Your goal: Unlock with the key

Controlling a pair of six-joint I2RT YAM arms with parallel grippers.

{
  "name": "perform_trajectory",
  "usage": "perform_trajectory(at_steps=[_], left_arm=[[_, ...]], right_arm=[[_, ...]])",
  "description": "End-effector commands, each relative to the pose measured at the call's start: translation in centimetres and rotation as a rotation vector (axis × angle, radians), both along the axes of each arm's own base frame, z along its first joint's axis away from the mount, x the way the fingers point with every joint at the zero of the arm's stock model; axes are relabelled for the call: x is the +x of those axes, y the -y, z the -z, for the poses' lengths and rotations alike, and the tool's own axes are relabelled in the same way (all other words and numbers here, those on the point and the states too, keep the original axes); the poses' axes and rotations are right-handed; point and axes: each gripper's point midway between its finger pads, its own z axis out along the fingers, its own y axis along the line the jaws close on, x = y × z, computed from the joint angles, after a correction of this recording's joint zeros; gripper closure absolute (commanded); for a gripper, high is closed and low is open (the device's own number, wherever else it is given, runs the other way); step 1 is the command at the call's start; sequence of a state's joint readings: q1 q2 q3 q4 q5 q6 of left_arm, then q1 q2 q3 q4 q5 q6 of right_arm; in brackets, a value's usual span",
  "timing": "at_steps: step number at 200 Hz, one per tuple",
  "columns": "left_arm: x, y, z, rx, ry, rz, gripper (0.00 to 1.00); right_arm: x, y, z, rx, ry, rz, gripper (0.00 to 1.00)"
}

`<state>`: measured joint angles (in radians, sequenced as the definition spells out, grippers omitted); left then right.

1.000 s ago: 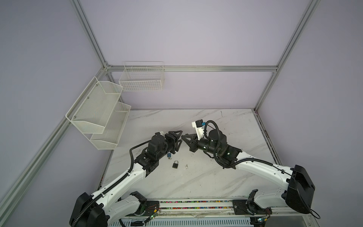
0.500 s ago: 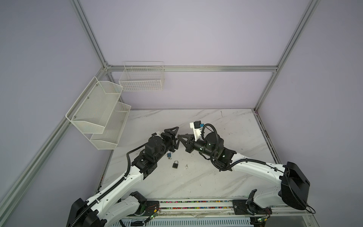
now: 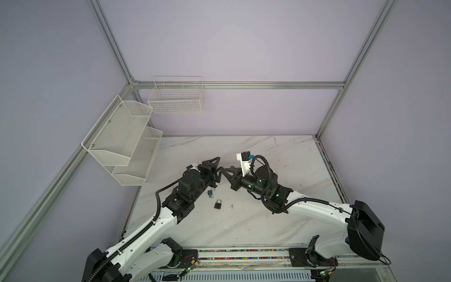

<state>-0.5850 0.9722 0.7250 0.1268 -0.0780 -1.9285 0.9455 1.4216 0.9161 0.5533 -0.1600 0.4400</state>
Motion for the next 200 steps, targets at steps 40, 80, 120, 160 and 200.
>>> perform_trajectory(at_steps=[40, 80, 120, 160, 200], left_arm=[[-0.1, -0.3, -0.6, -0.01, 0.017, -0.017, 0.58], [0.0, 0.2, -0.2, -0.006, 0.004, 0.002, 0.72], [0.1, 0.3, -0.1, -0.006, 0.001, 0.005, 0.82], [0.0, 0.1, 0.1, -0.001, -0.005, 0.002, 0.9], [0.1, 0.2, 0.0, 0.008, 0.001, 0.002, 0.99]], right_arm=[[-0.4, 1.5, -2.5, 0.041, 0.052, 0.042, 1.0], [-0.4, 1.6, -2.9, 0.05, 0.062, 0.044, 1.0], [-0.4, 1.3, -2.6, 0.037, 0.061, 0.038, 1.0], [-0.3, 1.3, -2.5, 0.033, 0.063, 0.04, 1.0], [-0.3, 1.2, -2.6, 0.025, 0.065, 0.039, 1.0]])
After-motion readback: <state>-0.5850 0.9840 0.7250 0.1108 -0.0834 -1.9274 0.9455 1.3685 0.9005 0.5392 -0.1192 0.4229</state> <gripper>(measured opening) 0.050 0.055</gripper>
